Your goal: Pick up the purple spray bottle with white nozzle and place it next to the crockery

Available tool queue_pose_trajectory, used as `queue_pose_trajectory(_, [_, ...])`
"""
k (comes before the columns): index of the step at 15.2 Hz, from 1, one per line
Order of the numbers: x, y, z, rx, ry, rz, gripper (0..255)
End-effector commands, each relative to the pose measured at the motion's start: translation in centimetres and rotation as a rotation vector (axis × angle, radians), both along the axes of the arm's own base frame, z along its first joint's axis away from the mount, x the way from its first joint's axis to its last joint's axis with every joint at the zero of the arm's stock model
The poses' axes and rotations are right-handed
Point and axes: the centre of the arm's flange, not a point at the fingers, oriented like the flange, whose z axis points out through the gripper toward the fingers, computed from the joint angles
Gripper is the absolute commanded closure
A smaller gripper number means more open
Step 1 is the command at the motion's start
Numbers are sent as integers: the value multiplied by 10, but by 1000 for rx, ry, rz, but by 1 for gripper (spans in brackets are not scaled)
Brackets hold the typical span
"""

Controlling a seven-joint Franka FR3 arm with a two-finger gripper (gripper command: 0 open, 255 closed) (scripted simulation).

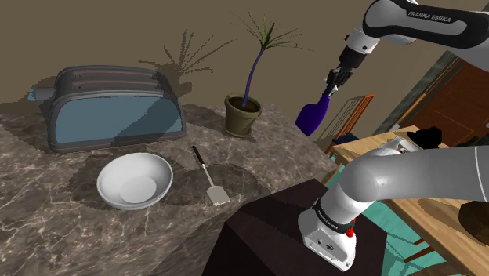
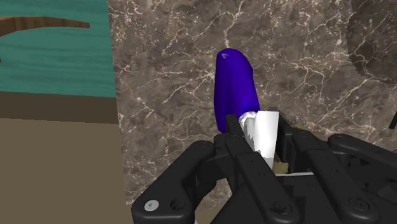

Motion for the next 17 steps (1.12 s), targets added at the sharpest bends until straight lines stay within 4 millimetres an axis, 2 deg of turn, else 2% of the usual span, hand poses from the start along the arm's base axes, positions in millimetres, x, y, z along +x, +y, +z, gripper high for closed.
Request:
queue_pose_trajectory(1, [0,0,10,0,0,0,255])
queue_pose_trajectory(17, [0,0,94,0,0,0,255])
